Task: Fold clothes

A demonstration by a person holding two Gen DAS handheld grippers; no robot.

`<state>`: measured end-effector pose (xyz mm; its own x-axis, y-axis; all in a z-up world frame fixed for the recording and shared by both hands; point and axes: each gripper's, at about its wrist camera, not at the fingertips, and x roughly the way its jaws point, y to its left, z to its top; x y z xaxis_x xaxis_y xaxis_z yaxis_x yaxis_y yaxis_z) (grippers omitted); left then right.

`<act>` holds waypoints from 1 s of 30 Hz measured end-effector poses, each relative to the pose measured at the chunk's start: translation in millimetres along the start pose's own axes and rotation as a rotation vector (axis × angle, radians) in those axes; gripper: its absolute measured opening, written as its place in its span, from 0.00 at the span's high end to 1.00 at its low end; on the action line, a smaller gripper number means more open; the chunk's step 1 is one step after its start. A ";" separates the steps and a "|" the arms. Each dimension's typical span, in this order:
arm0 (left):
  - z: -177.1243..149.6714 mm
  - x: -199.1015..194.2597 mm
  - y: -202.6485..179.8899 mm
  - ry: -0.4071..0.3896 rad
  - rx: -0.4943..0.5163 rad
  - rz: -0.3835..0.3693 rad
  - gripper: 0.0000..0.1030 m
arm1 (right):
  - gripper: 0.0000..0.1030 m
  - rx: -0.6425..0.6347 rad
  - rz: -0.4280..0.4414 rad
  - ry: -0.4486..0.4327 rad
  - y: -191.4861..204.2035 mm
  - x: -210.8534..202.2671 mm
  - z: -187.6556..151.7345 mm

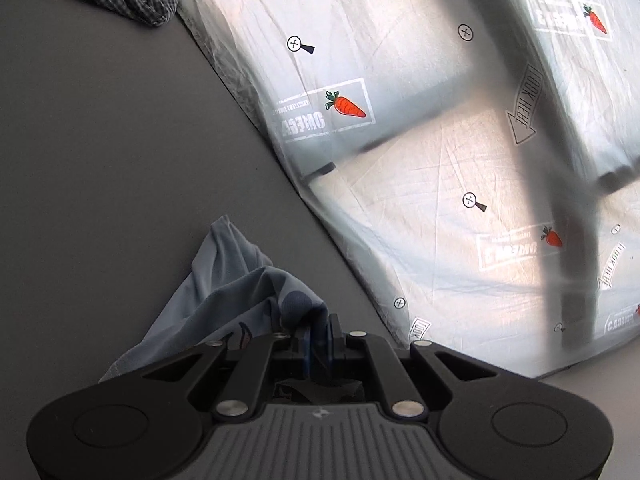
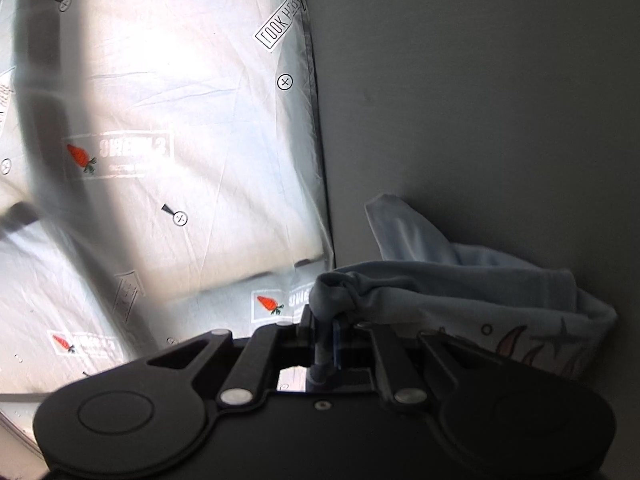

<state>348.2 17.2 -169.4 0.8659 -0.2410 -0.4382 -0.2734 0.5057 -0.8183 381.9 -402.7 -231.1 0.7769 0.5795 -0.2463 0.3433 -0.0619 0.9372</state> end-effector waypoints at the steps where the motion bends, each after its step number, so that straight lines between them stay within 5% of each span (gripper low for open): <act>1: 2.6 5.9 0.3 -0.001 -0.004 0.004 0.93 | 0.92 0.000 -0.006 0.001 0.5 6.2 3.1; 9: 21.5 51.4 15.9 -0.008 -0.039 0.032 0.93 | 0.92 0.026 -0.042 0.020 -6.9 54.5 27.5; 19: 37.8 113.4 38.4 0.088 0.084 0.124 0.87 | 0.88 0.043 -0.131 0.022 -31.1 97.2 53.7; 27: 51.6 120.0 25.0 0.193 0.201 0.161 0.84 | 0.63 -0.169 -0.168 0.049 2.6 96.1 55.9; 30: 55.1 120.0 18.0 0.226 0.222 0.192 0.83 | 0.61 -0.335 -0.204 0.063 21.7 94.8 48.9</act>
<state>470.2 43.0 -216.1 0.6865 -0.2884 -0.6675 -0.3034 0.7207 -0.6234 488.7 -388.9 -246.3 0.6729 0.6020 -0.4299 0.2879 0.3222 0.9018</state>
